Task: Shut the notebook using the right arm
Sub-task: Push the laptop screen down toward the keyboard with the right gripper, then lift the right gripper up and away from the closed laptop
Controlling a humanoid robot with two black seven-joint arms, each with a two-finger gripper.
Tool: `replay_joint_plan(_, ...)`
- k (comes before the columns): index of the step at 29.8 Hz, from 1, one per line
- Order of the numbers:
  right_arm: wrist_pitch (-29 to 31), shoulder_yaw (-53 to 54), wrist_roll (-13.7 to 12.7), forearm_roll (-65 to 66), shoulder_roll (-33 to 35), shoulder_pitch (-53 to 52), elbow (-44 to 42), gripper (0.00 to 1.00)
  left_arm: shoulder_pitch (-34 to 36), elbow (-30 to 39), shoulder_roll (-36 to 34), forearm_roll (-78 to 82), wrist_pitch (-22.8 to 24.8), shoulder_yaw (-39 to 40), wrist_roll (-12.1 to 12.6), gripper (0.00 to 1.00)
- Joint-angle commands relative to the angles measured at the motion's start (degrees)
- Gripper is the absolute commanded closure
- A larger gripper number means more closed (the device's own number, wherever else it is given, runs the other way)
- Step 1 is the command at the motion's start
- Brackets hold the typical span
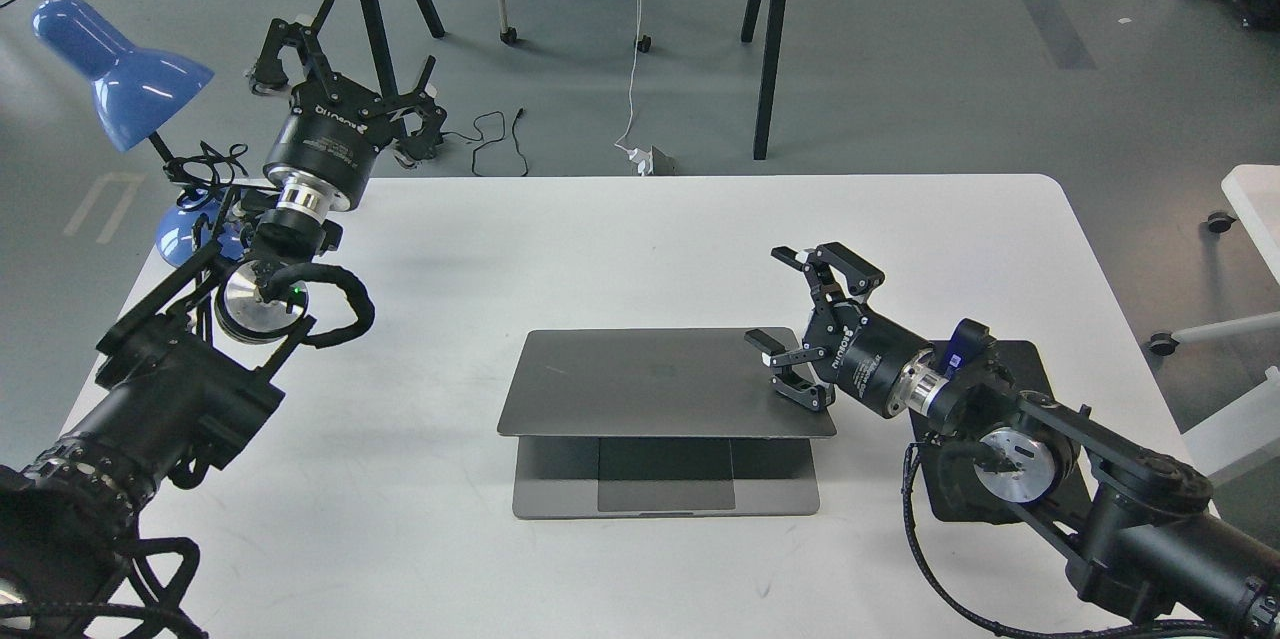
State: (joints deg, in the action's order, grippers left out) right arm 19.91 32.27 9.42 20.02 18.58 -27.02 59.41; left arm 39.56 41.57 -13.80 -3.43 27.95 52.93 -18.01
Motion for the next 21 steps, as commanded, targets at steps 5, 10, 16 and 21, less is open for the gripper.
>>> replay_joint_plan(5, -0.8, -3.2, 0.0, 3.0, 0.1, 1.3, -0.3, 0.0, 0.0, 0.0, 0.0, 0.0, 0.0, 0.0, 0.0, 0.0)
replay_joint_plan(10, -3.5, -5.9, 0.0, 4.1, 0.2, 1.5, -0.3, 0.0, 0.0, 0.0, 0.0, 0.0, 0.0, 0.0, 0.0, 0.0)
replay_joint_plan(16, -4.2, -6.0, 0.0, 4.2, 0.1, 1.8, -0.3, 0.0, 0.0, 0.0, 0.0, 0.0, 0.0, 0.0, 0.0, 0.0)
replay_joint_plan(21, -4.2, -6.1, -0.1, 4.2, 0.0, 1.6, -0.3, 0.0, 0.0, 0.0, 0.0, 0.0, 0.0, 0.0, 0.0, 0.0)
